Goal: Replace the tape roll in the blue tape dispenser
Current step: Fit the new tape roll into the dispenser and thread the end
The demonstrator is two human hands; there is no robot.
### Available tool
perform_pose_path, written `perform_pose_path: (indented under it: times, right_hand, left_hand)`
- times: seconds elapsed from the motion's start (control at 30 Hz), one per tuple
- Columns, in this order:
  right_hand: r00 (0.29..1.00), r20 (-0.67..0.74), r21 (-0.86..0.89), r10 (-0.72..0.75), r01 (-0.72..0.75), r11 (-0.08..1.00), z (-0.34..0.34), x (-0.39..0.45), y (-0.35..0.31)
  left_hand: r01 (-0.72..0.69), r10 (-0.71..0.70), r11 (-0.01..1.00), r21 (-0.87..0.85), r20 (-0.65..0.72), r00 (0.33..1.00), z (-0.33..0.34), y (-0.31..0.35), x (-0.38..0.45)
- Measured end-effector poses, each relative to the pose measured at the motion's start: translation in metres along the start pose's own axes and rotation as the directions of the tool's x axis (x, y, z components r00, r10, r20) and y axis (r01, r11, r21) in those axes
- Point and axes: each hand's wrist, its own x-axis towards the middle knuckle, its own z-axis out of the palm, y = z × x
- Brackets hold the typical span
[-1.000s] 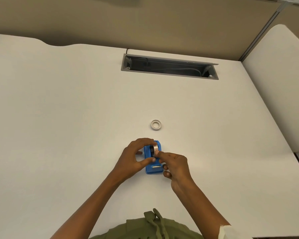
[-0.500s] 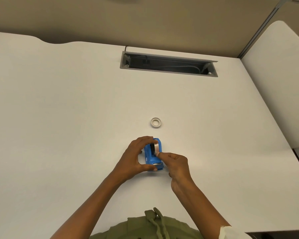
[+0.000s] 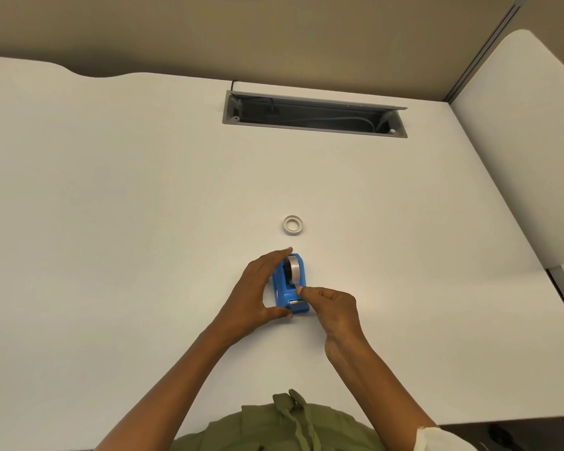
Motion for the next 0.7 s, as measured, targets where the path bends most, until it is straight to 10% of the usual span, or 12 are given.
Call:
perform_pose_path:
  times: [0.7]
  right_hand:
    - [0.998, -0.057, 0.029, 0.006, -0.005, 1.000, -0.005, -0.016, 0.014]
  left_hand:
    - [0.058, -0.061, 0.997, -0.044, -0.071, 0.996, 0.007, -0.002, -0.004]
